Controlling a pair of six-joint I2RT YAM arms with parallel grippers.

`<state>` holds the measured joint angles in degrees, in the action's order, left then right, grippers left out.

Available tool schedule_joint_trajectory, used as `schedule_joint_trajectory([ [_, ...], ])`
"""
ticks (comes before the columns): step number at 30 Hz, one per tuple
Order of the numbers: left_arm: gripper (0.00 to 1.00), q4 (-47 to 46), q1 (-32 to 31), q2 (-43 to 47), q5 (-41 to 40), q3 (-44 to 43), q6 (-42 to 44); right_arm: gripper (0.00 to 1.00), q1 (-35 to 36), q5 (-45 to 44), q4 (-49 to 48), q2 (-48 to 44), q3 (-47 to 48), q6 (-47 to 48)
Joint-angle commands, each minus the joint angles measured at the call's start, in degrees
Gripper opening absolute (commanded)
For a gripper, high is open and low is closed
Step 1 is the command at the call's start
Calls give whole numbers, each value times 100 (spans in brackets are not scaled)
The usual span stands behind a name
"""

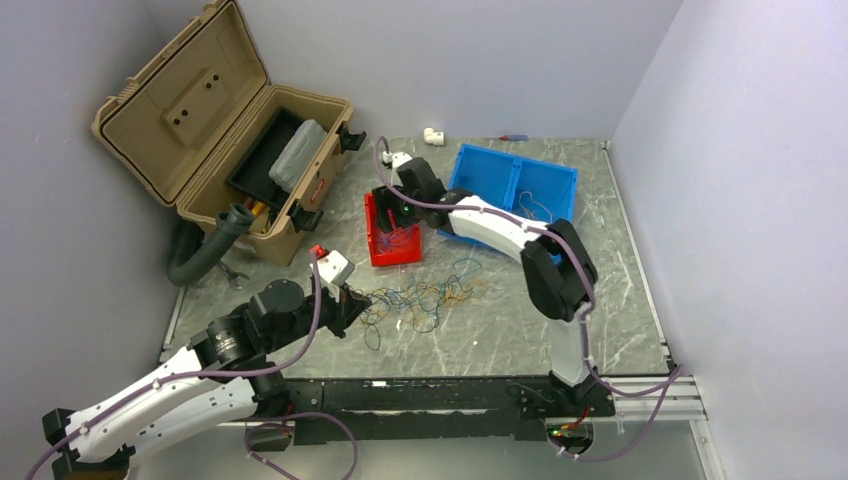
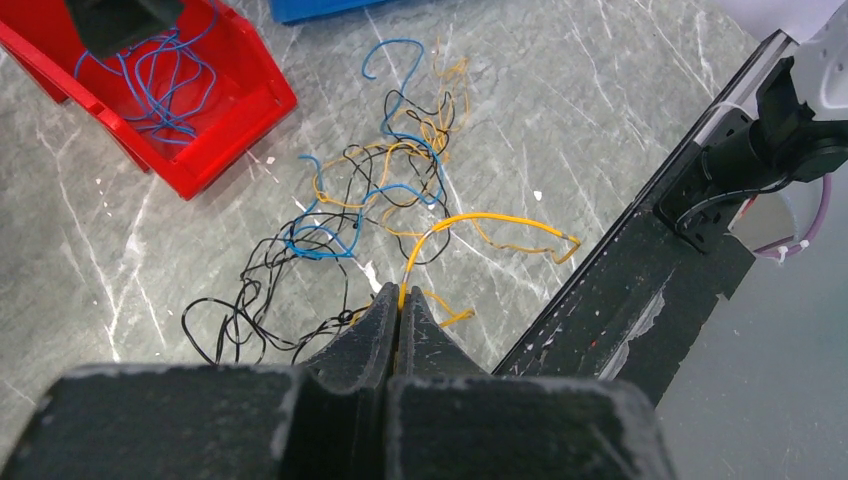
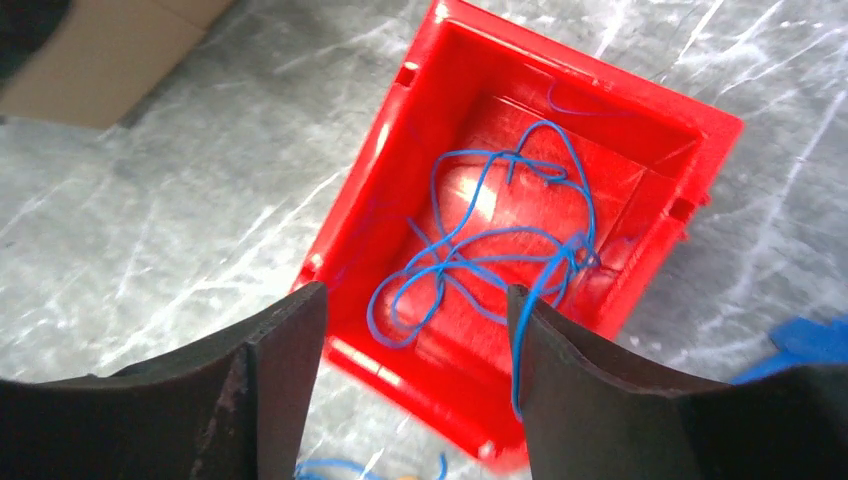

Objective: Untangle the cables

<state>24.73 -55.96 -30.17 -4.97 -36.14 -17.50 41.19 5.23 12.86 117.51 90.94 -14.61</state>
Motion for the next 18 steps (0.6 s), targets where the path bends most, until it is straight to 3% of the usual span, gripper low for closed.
schedule_joint_trajectory([
  [1,0,-55,-20,-32,-17,-296,-48,72,6,289,-381,-1363,-423,64],
  [6,0,-122,-20,-82,35,-304,-31,87,5,684,-409,-2483,-1393,162],
  [12,0,-168,-20,-259,122,-438,28,84,3,1863,-588,-3936,-2734,454],
  [18,0,-350,-24,-600,288,-553,87,81,18,2995,-1462,-5484,-4080,204],
])
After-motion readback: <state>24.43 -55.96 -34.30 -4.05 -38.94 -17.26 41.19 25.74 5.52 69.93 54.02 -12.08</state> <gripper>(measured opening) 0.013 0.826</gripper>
